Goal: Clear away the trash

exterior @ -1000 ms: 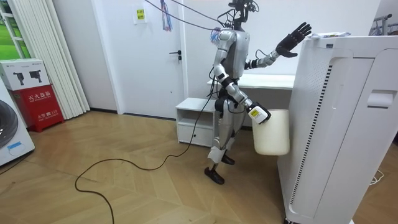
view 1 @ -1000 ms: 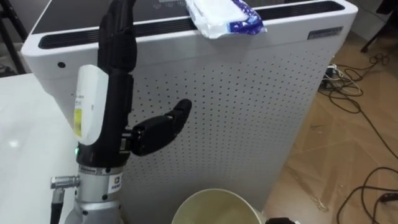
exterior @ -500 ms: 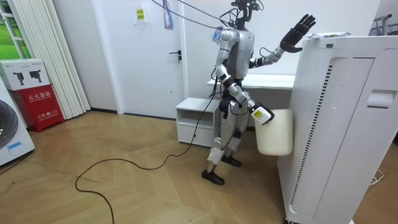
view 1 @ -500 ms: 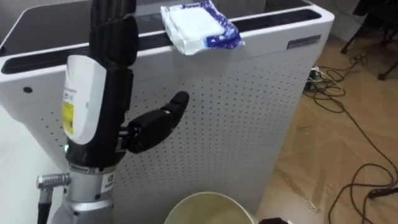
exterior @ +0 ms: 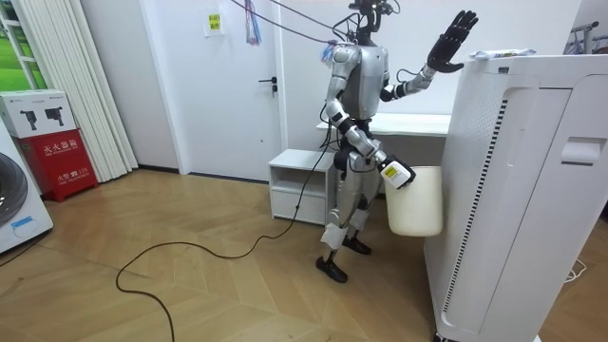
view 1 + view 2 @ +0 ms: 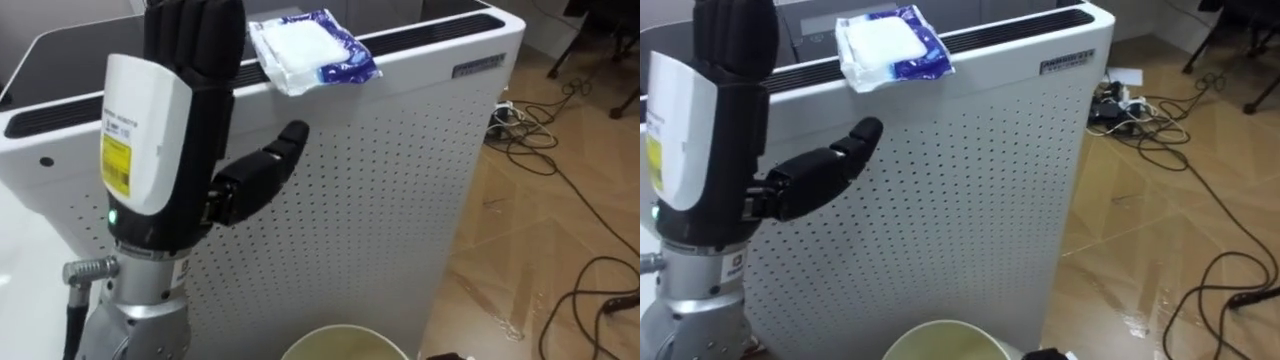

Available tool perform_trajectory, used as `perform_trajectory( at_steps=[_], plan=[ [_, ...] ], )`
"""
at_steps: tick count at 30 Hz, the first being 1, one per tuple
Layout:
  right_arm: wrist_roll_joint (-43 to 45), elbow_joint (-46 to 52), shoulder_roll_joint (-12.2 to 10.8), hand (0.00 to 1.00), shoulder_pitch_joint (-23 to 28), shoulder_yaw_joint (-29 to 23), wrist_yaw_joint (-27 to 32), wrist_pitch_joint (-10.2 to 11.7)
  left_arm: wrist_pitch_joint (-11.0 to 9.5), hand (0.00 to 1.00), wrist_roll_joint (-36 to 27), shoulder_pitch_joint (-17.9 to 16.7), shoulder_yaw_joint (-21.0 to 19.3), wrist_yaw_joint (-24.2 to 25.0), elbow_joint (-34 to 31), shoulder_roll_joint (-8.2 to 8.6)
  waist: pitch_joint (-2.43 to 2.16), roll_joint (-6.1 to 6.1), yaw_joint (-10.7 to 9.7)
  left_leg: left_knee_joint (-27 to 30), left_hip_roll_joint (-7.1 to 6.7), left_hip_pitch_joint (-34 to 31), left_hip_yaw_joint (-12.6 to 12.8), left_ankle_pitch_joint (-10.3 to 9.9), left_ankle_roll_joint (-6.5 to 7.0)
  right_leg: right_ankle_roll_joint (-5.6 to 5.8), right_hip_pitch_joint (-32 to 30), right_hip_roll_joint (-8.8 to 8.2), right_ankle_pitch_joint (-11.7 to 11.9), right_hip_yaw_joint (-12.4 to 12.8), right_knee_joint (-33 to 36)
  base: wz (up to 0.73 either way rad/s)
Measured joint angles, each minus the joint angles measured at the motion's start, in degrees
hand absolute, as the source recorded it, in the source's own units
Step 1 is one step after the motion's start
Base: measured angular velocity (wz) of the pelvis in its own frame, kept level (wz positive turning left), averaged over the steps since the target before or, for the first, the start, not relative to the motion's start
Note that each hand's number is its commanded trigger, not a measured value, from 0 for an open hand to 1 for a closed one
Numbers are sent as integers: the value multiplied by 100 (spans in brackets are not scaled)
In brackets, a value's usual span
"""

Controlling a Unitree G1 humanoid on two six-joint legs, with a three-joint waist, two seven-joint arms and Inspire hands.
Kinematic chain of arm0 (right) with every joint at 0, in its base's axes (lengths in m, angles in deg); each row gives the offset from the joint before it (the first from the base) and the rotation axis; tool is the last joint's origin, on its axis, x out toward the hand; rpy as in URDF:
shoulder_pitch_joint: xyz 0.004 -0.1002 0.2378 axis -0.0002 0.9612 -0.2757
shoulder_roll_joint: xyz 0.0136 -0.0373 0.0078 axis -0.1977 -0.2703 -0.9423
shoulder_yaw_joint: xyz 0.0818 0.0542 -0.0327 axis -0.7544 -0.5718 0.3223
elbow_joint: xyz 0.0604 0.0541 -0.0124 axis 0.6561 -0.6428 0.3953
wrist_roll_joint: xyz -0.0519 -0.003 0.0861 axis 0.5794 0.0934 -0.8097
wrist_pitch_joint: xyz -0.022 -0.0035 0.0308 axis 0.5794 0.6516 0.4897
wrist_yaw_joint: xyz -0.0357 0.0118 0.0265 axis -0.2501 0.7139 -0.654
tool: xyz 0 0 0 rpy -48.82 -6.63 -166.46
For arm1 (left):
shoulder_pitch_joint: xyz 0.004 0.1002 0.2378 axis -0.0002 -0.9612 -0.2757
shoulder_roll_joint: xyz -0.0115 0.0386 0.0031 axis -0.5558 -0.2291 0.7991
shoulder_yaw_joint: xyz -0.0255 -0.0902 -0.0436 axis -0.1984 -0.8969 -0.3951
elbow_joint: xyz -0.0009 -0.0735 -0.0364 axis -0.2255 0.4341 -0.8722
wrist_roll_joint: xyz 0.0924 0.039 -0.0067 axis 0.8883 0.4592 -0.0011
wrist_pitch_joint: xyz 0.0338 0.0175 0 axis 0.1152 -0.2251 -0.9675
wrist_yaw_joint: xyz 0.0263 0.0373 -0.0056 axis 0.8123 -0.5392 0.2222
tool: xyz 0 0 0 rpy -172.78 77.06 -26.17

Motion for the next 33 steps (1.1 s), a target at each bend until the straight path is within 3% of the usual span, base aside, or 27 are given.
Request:
perform_trajectory(
  at_steps=[5, 9, 16, 22, 33],
  plan=[
    [1, 0, -5, 100, -1, -26, -108, -61, 145, 0, 213, 0, 3, 38, 0, 5, 30, -28, 3, 1, 6, 18, 3, 2, -3, -4, 2, 10, 3, -2, 67, 0],
    [4, 1, -11, 100, -2, -40, -183, -123, 227, 0, 247, 0, 21, 62, 0, 5, 16, 1, -4, 8, 6, -33, 8, 17, -6, -10, -80, 13, 6, 3, 84, 0],
    [35, 0, -12, 100, -83, 1, -263, -273, 567, 0, 255, 139, 338, 333, 91, 1, 11, 89, -12, 6, 5, -52, 11, 17, -6, -10, -99, 12, 6, 4, 70, 0],
    [43, -3, -13, 100, -106, -34, -298, -407, 898, 0, 395, 148, 355, 649, 165, 6, 9, 215, -37, 3, 8, -61, 15, 17, -6, -10, -112, 13, 6, 7, 89, 0],
    [51, -3, -30, 100, -131, -51, -346, -458, 1040, 0, 777, 149, 373, 1010, 188, 5, 12, 209, -140, 13, 14, -110, 35, 19, -7, -10, -196, 16, 6, 13, 152, 0]
  ],
)
